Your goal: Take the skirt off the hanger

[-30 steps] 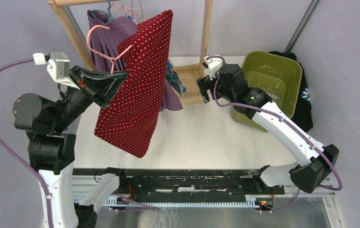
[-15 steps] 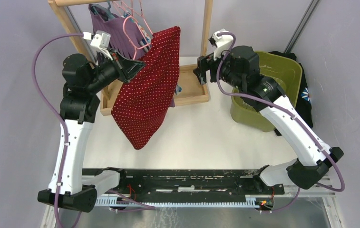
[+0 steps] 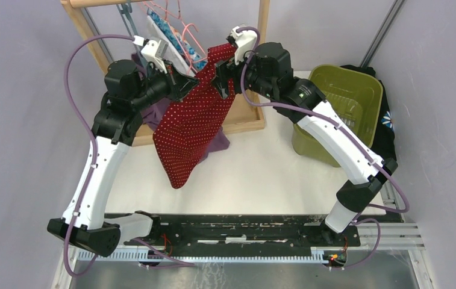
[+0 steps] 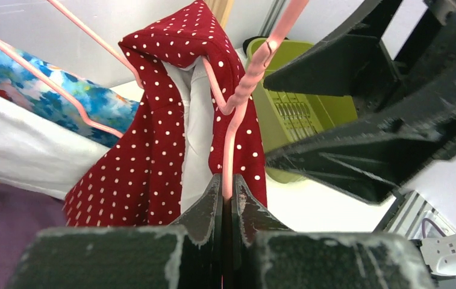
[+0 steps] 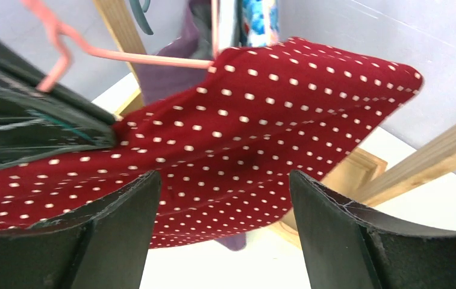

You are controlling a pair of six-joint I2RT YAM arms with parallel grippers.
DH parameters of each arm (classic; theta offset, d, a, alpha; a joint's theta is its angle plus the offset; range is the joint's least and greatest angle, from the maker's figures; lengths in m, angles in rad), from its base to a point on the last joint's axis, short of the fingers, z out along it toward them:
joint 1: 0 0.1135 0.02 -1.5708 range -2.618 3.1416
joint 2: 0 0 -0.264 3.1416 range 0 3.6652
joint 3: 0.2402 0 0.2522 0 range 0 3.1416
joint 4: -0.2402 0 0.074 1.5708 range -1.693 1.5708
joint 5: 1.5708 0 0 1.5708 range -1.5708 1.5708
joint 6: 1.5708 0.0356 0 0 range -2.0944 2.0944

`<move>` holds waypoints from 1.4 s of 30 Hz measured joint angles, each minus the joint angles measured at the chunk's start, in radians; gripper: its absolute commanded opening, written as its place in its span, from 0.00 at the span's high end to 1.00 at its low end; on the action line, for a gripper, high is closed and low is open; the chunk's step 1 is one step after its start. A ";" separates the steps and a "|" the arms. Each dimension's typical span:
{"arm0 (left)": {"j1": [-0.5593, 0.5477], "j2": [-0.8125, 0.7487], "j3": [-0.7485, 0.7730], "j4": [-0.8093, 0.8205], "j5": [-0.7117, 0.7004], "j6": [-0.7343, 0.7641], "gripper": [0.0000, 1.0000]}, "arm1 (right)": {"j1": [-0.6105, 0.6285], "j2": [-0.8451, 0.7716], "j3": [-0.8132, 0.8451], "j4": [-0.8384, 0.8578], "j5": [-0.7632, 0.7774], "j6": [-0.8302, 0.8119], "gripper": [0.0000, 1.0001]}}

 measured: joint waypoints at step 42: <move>-0.098 0.000 -0.141 0.039 -0.240 0.086 0.97 | 0.058 0.018 -0.047 0.020 0.249 0.012 0.99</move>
